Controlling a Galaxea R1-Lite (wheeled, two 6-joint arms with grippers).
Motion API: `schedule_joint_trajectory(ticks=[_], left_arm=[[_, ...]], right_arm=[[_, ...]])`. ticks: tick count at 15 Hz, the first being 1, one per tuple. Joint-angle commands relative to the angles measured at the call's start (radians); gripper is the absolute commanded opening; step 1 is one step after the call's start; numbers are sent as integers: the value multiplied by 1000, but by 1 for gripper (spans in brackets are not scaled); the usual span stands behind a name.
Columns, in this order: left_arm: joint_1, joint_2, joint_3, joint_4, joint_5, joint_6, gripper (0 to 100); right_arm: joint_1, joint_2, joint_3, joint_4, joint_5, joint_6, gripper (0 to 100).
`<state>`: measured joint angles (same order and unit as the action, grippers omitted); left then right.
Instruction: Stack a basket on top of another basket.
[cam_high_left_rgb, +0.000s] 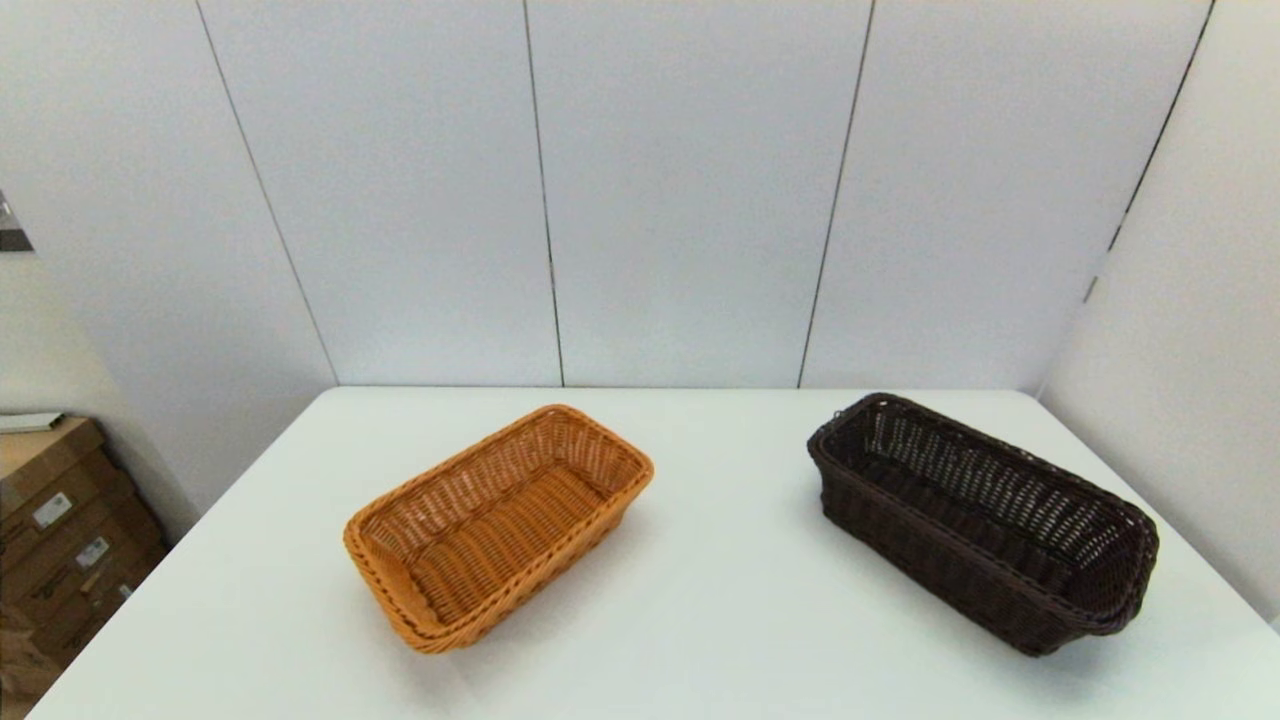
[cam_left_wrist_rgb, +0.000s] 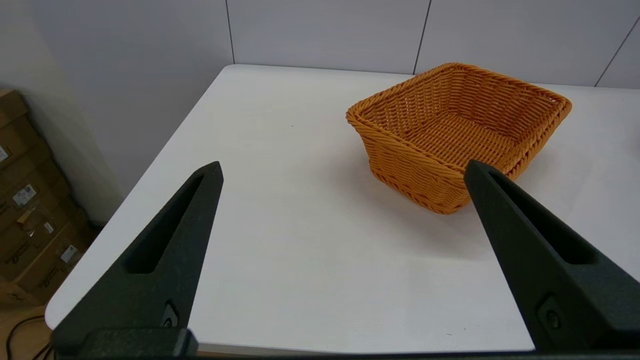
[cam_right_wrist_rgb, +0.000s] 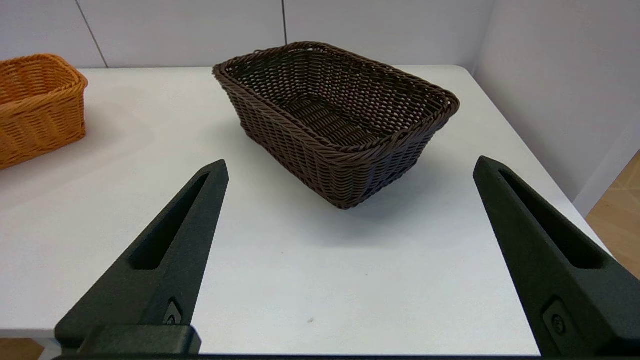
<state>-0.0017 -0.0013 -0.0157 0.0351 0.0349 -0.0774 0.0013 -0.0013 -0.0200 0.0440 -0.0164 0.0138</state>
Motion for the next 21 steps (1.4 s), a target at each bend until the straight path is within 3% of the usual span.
schedule_joint_trajectory(ticks=[1, 12, 17, 21], left_arm=[[0, 0, -1, 2, 0, 1, 100], [0, 0, -12, 0, 2, 18, 100], [-3, 227, -336, 35, -92, 8, 100], [-4, 664, -760, 40, -164, -1, 100]], right_arm=[[0, 0, 0, -1, 0, 0, 100], [0, 0, 0, -1, 0, 0, 100], [0, 0, 0, -1, 0, 0, 100], [0, 1, 0, -1, 0, 0, 100]])
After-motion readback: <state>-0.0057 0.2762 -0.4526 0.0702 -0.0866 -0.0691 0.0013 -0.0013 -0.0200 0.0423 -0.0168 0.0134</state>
